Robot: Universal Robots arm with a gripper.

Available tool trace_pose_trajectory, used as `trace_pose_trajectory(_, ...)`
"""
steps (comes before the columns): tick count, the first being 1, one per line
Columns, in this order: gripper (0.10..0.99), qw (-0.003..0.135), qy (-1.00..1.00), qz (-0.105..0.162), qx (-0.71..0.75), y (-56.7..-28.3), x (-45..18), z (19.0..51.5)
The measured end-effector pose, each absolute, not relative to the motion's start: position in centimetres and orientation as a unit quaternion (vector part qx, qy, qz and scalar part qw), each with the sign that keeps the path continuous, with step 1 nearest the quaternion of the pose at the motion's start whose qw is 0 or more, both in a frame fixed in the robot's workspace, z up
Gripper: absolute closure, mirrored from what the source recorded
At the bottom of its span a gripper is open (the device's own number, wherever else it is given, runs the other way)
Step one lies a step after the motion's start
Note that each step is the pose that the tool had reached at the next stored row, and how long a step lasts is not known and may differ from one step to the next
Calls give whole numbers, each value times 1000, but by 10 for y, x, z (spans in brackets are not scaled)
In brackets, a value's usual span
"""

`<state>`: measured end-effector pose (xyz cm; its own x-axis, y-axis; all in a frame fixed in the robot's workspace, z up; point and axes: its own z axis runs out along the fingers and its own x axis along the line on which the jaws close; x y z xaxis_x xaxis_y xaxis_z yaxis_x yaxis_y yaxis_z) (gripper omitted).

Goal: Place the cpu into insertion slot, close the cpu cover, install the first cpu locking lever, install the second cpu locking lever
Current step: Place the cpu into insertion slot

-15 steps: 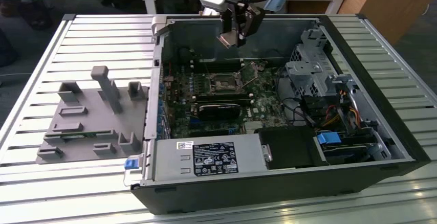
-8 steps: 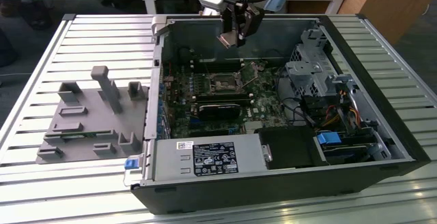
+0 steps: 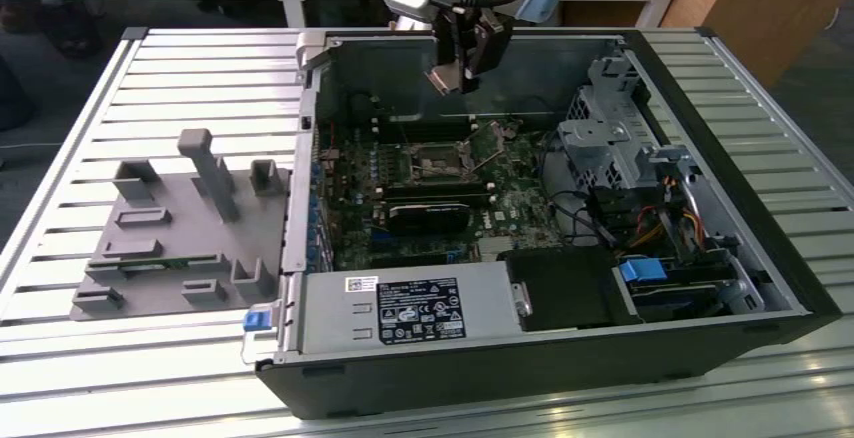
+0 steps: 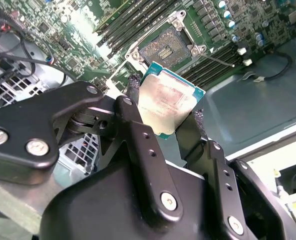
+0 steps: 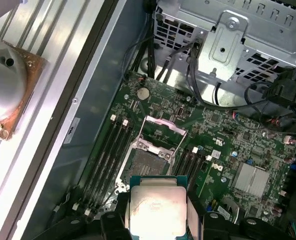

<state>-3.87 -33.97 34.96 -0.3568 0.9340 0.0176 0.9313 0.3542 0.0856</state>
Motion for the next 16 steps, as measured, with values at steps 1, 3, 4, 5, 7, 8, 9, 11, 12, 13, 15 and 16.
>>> trace_pose_trajectory(1, 545, 17, 819, 40, 572, -340, -39, 349)
trace_pose_trajectory(3, 545, 18, 813, 40, 581, -339, -39, 349)
trace_pose_trajectory(4, 545, 18, 811, 40, 584, -339, -39, 349)
trace_pose_trajectory(5, 545, 18, 808, 40, 587, -339, -39, 348)
trace_pose_trajectory(7, 545, 18, 804, 40, 593, -339, -39, 348)
trace_pose_trajectory(8, 545, 18, 803, 40, 595, -339, -39, 347)
trace_pose_trajectory(9, 545, 18, 802, 40, 596, -339, -39, 347)
trace_pose_trajectory(11, 545, 19, 800, 39, 598, -339, -39, 346)
trace_pose_trajectory(12, 545, 19, 799, 39, 599, -339, -39, 346)
trace_pose_trajectory(13, 545, 19, 799, 39, 600, -339, -39, 346)
trace_pose_trajectory(15, 545, 19, 798, 39, 600, -339, -39, 345)
trace_pose_trajectory(16, 545, 19, 798, 39, 601, -339, -39, 344)
